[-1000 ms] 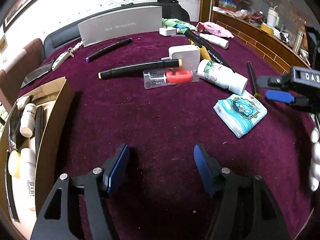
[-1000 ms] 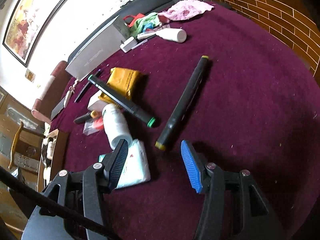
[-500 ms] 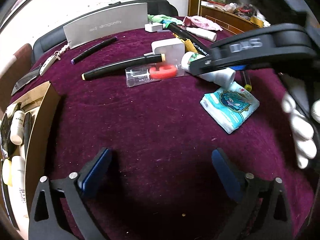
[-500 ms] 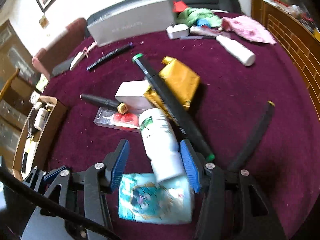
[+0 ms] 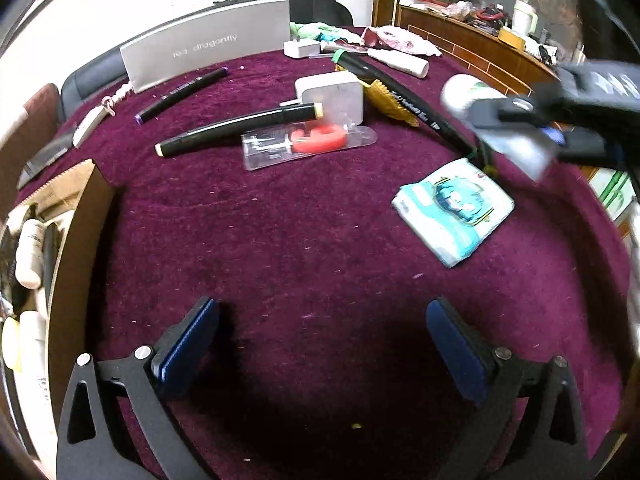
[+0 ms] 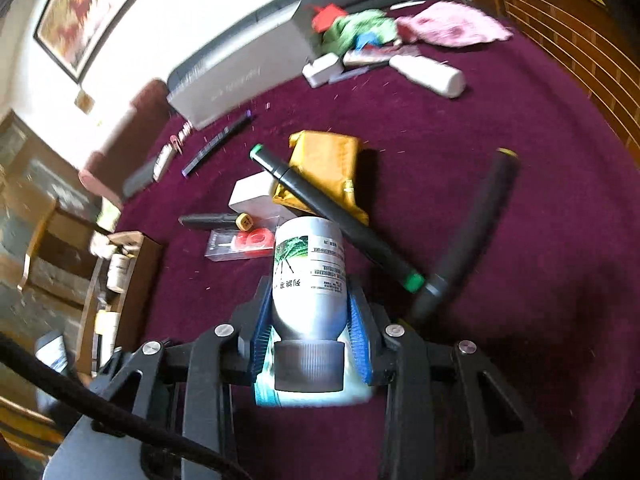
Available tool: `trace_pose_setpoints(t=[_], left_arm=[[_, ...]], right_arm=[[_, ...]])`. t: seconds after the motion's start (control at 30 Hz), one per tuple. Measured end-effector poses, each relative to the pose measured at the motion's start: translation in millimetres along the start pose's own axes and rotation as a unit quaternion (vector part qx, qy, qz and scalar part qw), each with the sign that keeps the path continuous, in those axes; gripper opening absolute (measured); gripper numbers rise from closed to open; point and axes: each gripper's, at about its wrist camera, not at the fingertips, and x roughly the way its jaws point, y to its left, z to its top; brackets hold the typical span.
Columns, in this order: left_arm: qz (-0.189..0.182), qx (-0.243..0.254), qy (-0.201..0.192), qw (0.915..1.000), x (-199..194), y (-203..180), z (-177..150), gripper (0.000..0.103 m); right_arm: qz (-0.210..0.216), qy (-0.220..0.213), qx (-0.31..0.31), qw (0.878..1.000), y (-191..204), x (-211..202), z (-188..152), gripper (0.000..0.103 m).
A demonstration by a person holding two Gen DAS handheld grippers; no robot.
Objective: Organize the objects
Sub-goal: 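Grasp a white spray bottle with the right tool while the left tool grasps the teal snack packet, then carry both items to the tray and release them there with both tools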
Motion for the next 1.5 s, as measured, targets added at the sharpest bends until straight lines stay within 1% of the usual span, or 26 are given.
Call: trace_pose_setpoints(t=[0.07,0.1,0.17,0.2,0.27,0.3,0.37,0.47,0.63,0.67,0.7,0.77,0.8,0.87,0.9,1.07,1.13,1.27,1.33,1.47,1.5], left_arm=[[-0.034,-0.005,0.003,0.9994,-0.1,-4.5,8.2,0.100],[-0.040,0.002,0.002,0.9992,0.9,-10.0,13.7,0.100],[-0.029,0.050,-0.023,0.9981,2.2,-28.3,24.0,0.100],[-0.020,0.086,-0.043,0.9952,4.4,-39.7,29.5,0.100],[-0.013,0.128,-0.059,0.9900,12.3,-50.9,38.2,0.100],[-0.011,0.149,-0.061,0.9869,17.5,-56.8,42.5,0.100],[-0.003,0.185,-0.052,0.9813,30.2,-68.7,50.0,0.101],[-0.012,0.191,-0.048,0.9803,36.8,-75.2,58.3,0.101],[-0.031,0.149,-0.023,0.9880,43.6,-69.3,64.3,0.101],[-0.034,0.142,-0.017,0.9891,43.7,-68.1,63.0,0.100],[-0.048,0.127,-0.008,0.9906,43.9,-65.1,63.8,0.092],[-0.056,0.117,-0.010,0.9916,36.5,-62.9,62.2,0.067],[-0.062,0.111,-0.011,0.9918,31.7,-62.8,61.8,0.042],[-0.103,0.068,0.002,0.9923,24.6,-51.1,61.1,0.040],[-0.108,0.052,-0.004,0.9927,18.2,-45.4,58.0,0.039],[-0.116,0.011,-0.035,0.9925,-8.8,-28.6,43.3,0.039],[-0.118,-0.002,-0.051,0.9917,-27.0,-20.8,34.2,0.039],[-0.107,-0.027,-0.076,0.9910,-61.5,-0.3,17.7,0.039],[-0.099,-0.047,-0.087,0.9901,-79.9,17.5,8.0,0.039],[-0.060,-0.088,-0.105,0.9888,-110.1,65.7,-12.7,0.040],[-0.045,-0.097,-0.107,0.9885,-116.5,79.5,-18.0,0.040]], right_arm=[[0.009,-0.014,0.013,1.000,-9.2,-15.2,-7.3,0.032],[0.014,-0.018,0.022,0.999,-15.3,-22.0,-11.7,0.032],[0.024,-0.022,0.040,0.999,-27.1,-30.8,-19.5,0.032],[0.026,-0.022,0.049,0.998,-33.3,-33.1,-22.7,0.032],[0.029,-0.023,0.064,0.997,-43.4,-36.9,-29.0,0.032],[0.029,-0.024,0.071,0.997,-49.6,-39.8,-32.7,0.032],[0.032,-0.025,0.082,0.996,-58.4,-42.0,-35.3,0.032],[0.037,-0.026,0.095,0.994,-69.0,-46.8,-39.6,0.032],[0.048,-0.014,0.103,0.993,-74.4,-41.3,-42.3,0.032],[0.050,-0.013,0.104,0.993,-73.6,-38.8,-42.5,0.032],[0.052,-0.012,0.105,0.993,-72.5,-36.9,-43.6,0.032],[0.054,-0.009,0.105,0.993,-69.0,-32.9,-44.7,0.032],[0.055,-0.007,0.105,0.993,-66.9,-31.6,-45.3,0.032],[0.056,-0.005,0.103,0.993,-64.6,-31.1,-46.7,0.032],[0.056,-0.004,0.102,0.993,-63.3,-31.3,-47.2,0.032],[0.061,-0.006,0.084,0.995,-50.7,-37.3,-49.2,0.032],[0.063,-0.007,0.075,0.995,-42.4,-41.0,-51.0,0.032],[0.075,-0.003,0.042,0.996,-18.3,-46.4,-54.0,0.032],[0.080,0.001,0.027,0.996,-2.4,-47.5,-57.0,0.032],[0.096,0.016,-0.011,0.995,41.6,-40.6,-60.7,0.032],[0.100,0.020,-0.019,0.995,51.1,-37.0,-61.0,0.032]])
